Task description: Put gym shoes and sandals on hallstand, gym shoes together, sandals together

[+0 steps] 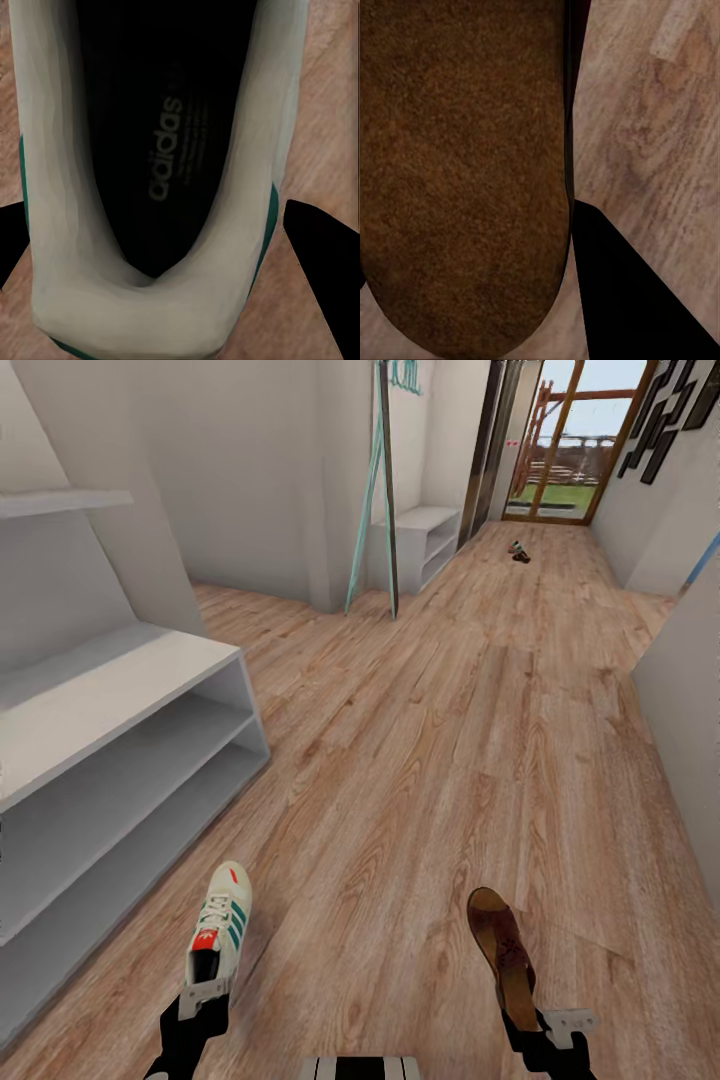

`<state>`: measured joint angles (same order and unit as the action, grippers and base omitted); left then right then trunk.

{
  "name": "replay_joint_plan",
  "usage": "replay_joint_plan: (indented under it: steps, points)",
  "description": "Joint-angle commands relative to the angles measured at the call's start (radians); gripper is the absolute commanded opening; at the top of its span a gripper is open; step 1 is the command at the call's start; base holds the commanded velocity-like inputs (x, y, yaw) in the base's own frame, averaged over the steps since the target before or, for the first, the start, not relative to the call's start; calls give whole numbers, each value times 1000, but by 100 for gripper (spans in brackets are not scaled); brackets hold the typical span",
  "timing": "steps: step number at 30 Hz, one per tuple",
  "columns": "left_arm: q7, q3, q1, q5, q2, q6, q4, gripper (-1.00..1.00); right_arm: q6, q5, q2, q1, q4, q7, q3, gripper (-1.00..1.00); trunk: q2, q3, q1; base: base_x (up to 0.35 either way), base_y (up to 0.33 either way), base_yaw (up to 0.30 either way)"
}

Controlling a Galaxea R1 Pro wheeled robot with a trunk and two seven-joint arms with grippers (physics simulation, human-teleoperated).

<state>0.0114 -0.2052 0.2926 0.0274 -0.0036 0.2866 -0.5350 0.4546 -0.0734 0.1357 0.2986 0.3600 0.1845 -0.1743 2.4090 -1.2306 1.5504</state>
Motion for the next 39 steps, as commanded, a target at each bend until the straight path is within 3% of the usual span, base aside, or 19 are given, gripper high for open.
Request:
replay_joint_plan:
  steps: [1, 26, 39]
  points:
    - [2, -2, 0, 3, 0, 3, 2, -100, 2, -4, -1, 1, -1, 7, -8, -100, -7, 4, -4, 0, 0, 0]
    - [-2, 0, 0, 3, -1, 3, 3, -100, 3, -3, 1, 1, -13, 6, -11, -100, -182, 111, -100, 0, 0, 0]
    - [-6, 9, 0, 6, -3, 4, -8, -100, 4, -2, 1, 1, -25, 6, -11, -100, -182, 131, -100, 0, 0, 0]
